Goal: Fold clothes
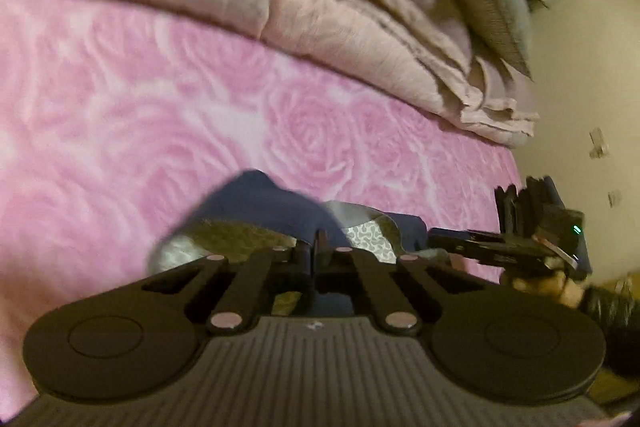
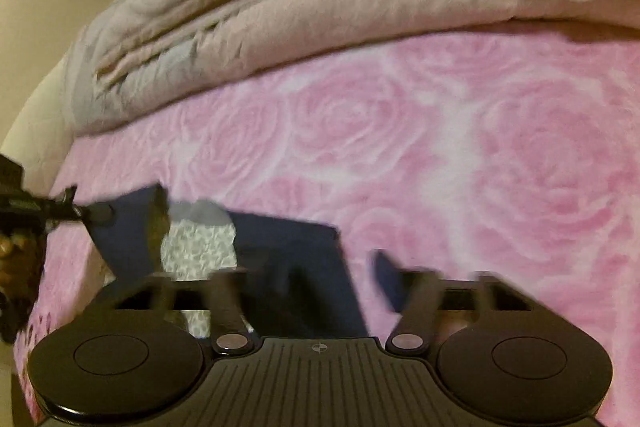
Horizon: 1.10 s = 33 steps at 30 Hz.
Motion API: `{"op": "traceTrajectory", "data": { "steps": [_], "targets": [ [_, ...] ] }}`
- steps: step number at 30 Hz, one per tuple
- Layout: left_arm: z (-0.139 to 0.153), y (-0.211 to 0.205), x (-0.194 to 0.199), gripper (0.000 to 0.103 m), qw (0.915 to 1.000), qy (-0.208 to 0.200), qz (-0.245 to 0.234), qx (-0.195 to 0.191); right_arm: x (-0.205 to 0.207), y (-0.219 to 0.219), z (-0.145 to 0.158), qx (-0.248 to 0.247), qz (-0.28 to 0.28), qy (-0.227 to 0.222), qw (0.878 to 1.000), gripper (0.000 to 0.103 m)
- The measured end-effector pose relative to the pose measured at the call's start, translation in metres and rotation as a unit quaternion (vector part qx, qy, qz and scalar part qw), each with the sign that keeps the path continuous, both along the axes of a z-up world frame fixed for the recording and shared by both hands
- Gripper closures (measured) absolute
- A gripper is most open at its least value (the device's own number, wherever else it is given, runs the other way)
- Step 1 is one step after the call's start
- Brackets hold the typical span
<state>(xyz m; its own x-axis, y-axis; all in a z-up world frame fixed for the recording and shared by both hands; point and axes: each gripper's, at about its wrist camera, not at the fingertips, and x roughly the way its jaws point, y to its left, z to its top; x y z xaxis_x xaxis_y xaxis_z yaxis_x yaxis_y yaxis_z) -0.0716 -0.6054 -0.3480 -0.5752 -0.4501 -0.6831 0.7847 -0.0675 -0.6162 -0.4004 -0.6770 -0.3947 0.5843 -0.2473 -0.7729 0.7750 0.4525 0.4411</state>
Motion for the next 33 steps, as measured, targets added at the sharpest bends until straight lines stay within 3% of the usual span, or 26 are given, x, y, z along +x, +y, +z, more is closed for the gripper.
{"op": "traceTrajectory", "data": {
  "steps": [4,8,12,16,20,22,23,26,29,31,33],
  "targets": [
    [0.011,0.011,0.024,0.103,0.9988,-0.04,-0.026,-0.006,0.02,0.001,-0.006,-0.004,0.039,0.021,0.999,0.062],
    [0.003,0.02,0.034,0.103,0.9973,-0.063,-0.038,-0.002,0.02,-0.008,-0.007,-0.005,0.004,0.012,1.0,0.062],
    [-0.004,0.023,0.042,0.103,0.9974,-0.068,-0.022,-0.008,0.025,-0.007,-0.006,-0.005,0.01,0.025,1.0,0.062],
    [-0.005,0.018,0.052,0.103,0.9979,-0.063,-0.002,-0.013,0.025,-0.001,-0.005,0.016,0.013,0.006,1.0,0.062],
    [-0.006,0.013,0.048,0.103,0.997,-0.075,-0.018,-0.008,0.024,0.002,-0.005,0.034,0.002,-0.033,0.999,0.062],
    [-0.008,0.012,0.048,0.103,0.9969,-0.076,-0.022,-0.005,0.027,0.003,-0.004,0.031,-0.008,-0.034,0.999,0.069],
    [-0.009,0.012,0.047,0.103,0.9968,-0.075,-0.025,-0.003,0.028,0.002,-0.004,0.034,-0.013,-0.043,0.998,0.079],
    [-0.014,0.011,0.046,0.103,0.997,-0.073,-0.028,0.003,0.032,0.0,-0.007,0.047,-0.017,-0.065,0.997,0.079],
    [-0.017,0.01,0.044,0.103,0.9971,-0.07,-0.03,0.005,0.039,-0.006,-0.016,0.048,-0.024,-0.048,0.997,0.079],
    [-0.014,0.009,0.042,0.103,0.997,-0.07,-0.031,-0.002,0.036,-0.01,-0.017,0.048,-0.045,-0.059,0.996,0.08],
    [-0.005,0.01,0.038,0.103,0.9963,-0.078,-0.03,-0.021,0.031,-0.013,-0.014,0.044,-0.072,-0.071,0.994,0.103]
  ]
}}
